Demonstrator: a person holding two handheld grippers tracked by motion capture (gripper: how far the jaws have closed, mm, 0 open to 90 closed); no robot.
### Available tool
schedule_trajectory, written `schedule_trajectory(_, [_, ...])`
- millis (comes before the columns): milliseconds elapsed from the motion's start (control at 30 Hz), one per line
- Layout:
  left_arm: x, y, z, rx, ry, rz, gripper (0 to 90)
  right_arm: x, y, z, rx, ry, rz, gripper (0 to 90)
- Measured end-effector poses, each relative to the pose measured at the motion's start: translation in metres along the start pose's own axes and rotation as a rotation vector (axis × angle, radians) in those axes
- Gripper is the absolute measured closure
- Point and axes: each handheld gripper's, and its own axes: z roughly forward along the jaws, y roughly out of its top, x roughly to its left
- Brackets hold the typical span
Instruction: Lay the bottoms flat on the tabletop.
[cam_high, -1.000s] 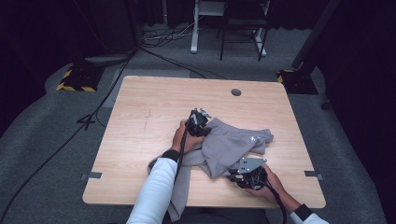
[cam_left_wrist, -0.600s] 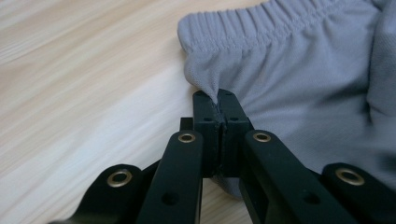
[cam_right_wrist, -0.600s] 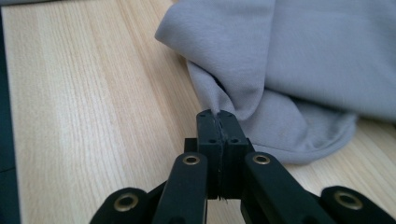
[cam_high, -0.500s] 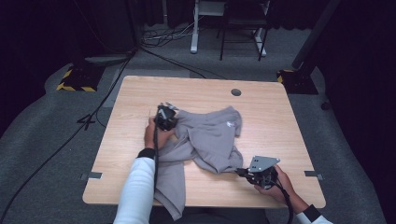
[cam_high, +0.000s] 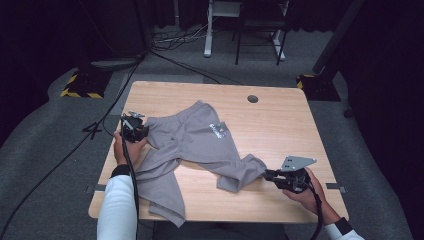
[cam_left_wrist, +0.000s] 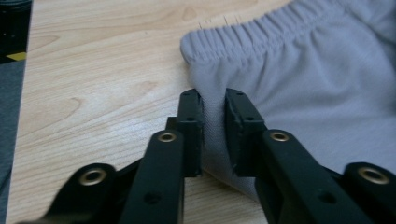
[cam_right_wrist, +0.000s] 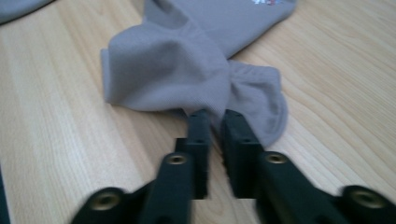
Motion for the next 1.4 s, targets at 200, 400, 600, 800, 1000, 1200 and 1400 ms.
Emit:
schedule_trajectory(200, [-0.024, -0.001, -0.023, -0.098, -0.096, 0.114, 56.9, -0.006, 0.003, -0.005, -0.030, -0.019, 0.020, 57.3])
schedule_trajectory(400, [-0.080, -0.001, -0.040, -0.134, -0.220, 0.275, 42.5, -0.030, 0.014, -0.006, -0.092, -0.097, 0.070, 56.0])
schedule_trajectory(600, [-0.134, 0.003, -0.027, -0.105, -0.342, 0.388, 39.7, -0.041, 0.028, 0.060, 0.099, -0.092, 0.029, 53.1])
schedule_trajectory(800, [-0.148, 0.001, -0.001, -0.025, -0.315, 0.385, 39.8, -0.039, 0.027, 0.074, 0.153, -0.080, 0.022, 56.3])
schedule_trajectory(1000, [-0.131, -0.005, 0.012, 0.047, -0.202, 0.361, 43.1, -0.038, 0.011, 0.054, 0.214, -0.108, 0.025, 64.0])
schedule_trajectory(1200, [-0.110, -0.006, 0.010, 0.043, -0.093, 0.323, 44.9, -0.032, -0.003, 0.035, 0.244, -0.121, 0.045, 63.2])
schedule_trajectory(1400, [-0.085, -0.009, 0.008, 0.043, -0.047, 0.250, 43.6, -0.020, -0.018, 0.013, 0.283, -0.128, 0.060, 59.8])
